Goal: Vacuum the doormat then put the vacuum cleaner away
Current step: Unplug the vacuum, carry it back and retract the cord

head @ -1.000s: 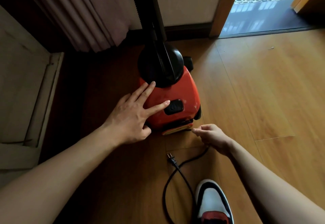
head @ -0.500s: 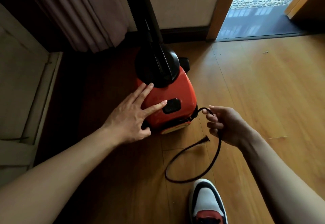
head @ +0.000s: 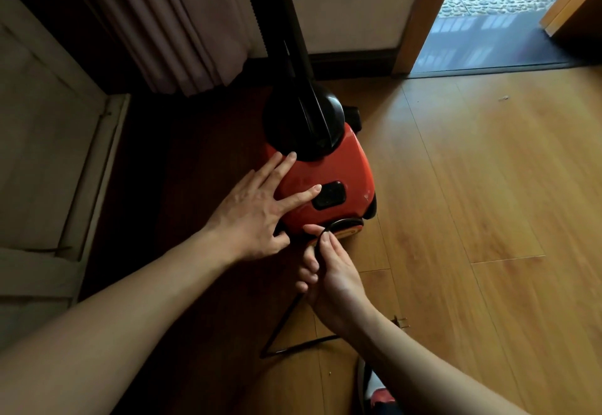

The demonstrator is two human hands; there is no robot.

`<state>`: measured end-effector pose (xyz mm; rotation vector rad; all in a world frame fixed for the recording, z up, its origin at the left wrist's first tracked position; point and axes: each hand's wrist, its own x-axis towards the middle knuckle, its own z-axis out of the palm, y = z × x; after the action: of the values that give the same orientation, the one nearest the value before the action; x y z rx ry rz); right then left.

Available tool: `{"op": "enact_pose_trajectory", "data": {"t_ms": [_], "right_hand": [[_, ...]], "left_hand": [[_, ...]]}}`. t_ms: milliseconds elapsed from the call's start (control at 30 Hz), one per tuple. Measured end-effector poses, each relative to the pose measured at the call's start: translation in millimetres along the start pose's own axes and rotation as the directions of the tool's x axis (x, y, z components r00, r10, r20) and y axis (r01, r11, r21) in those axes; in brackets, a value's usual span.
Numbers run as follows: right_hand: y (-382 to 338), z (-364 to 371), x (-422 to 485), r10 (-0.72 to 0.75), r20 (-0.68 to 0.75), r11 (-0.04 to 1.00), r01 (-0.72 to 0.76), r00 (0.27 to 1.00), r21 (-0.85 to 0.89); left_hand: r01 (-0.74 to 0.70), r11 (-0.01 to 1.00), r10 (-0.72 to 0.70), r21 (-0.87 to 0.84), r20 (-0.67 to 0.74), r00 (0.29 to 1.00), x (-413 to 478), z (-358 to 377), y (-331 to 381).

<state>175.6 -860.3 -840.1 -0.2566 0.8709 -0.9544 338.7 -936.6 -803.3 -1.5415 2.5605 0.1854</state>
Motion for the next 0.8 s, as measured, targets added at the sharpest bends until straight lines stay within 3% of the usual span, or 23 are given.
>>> {"op": "enact_pose_trajectory", "data": {"t_ms": [200,333,633,800], "right_hand": [[20.6,14.4,26.7,0.074,-0.011,0.996,-0.074,0.997,0.049],[36.1,10.5,33.2,0.150,-0.024,0.989,-0.150,0.988,-0.010],[35.2,-27.3,56.5,0.225,-0.072,0.901,-0.236,0.972,-0.364],[16.0,-53.8,60.6,0.304,-0.083,0.823,-0.305,0.949,-0.479]], "left_hand": [[-0.008,0.999,0.008,-0.032,-0.009,1.000,-0.5,-0.1,-1.4],[-0.007,1.000,0.006,-0.026,-0.017,1.000,-1.4,0.7,-1.5],[0.072,0.996,-0.065,0.055,-0.121,0.991,2.2,17.7,18.0],[0.088,0.996,-0.084,0.016,-0.170,0.982,5.1,26.5,20.3]]}}
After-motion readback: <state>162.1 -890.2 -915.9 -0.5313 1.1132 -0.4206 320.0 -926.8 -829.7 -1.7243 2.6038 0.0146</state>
